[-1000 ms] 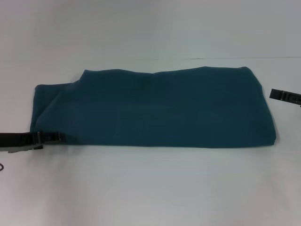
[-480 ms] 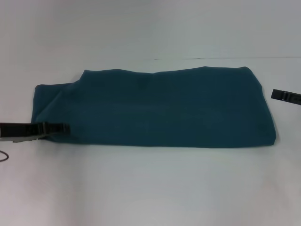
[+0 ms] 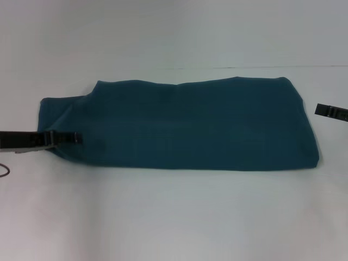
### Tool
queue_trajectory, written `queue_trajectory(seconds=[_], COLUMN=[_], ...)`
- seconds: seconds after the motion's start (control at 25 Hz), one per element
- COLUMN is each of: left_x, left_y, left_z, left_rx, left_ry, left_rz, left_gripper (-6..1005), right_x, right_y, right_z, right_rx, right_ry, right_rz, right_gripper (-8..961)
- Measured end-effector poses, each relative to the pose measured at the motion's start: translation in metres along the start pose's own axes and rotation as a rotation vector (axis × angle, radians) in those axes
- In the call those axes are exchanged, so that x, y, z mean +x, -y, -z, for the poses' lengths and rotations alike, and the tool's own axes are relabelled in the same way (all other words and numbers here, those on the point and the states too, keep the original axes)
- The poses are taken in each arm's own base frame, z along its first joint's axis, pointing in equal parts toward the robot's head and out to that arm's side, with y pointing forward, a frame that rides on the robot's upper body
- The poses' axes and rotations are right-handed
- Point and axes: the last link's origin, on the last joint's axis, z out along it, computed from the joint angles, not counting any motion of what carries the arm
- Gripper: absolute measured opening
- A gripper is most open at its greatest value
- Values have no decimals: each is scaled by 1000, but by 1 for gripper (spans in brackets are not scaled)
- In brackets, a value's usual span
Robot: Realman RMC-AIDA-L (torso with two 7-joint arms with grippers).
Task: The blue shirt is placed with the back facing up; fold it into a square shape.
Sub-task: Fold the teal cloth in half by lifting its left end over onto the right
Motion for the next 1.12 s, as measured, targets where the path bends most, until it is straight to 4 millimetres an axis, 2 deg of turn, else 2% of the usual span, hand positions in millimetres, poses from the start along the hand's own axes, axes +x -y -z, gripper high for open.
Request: queue_trajectory(seconds=[0.6, 1.12], left_x=[-24, -20], left_y=[20, 26], left_z=[11, 8], left_rx=[38, 79], left_ry=[40, 21], left_rz=[49, 51], left_gripper=[876, 875], right_x=[0, 0], right_y=[2, 1], right_z=[0, 1], right_rx=[13, 7], right_ry=[2, 2], right_rz=[1, -5], right_gripper=[825, 825])
